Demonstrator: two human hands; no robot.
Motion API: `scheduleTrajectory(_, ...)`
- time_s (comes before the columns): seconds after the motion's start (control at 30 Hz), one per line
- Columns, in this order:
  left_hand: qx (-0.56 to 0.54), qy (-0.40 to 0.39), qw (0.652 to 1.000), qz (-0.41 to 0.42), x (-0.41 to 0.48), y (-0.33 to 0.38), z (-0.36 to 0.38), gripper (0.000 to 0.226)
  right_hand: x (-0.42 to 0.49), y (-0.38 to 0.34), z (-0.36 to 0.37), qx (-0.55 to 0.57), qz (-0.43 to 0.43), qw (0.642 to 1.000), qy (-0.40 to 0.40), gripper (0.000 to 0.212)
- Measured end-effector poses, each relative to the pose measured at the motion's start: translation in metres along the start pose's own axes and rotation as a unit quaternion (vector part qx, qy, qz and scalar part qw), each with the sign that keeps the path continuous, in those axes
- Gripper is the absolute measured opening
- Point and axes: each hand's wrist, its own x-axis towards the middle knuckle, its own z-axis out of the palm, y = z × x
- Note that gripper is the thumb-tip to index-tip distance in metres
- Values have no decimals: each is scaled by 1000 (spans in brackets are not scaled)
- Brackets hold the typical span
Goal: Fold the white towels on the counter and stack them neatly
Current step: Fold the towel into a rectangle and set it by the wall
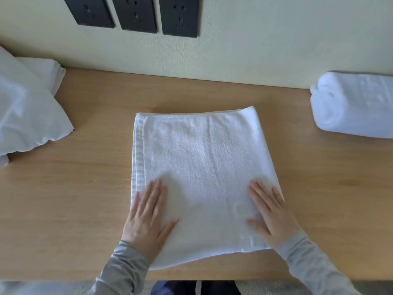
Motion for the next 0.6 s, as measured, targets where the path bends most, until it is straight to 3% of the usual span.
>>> scheduleTrajectory(0.07, 17, -18, 994, 109, -14, 3, 4, 79, -20, 5, 1, -33, -62, 997, -28, 75)
scheduleTrajectory(0.13, 55, -53, 984, 163, -24, 5, 7, 89, -32, 9, -1, -65, -83, 993, -54, 84)
scheduleTrajectory(0.37, 133, -120, 968, 174, -28, 5, 1, 125, -33, 10, -8, -101, -90, 986, -97, 109)
scheduleTrajectory(0.6, 125, -83, 970, 191, -32, 3, -12, 109, -33, 6, -4, -130, -142, 981, 22, 88)
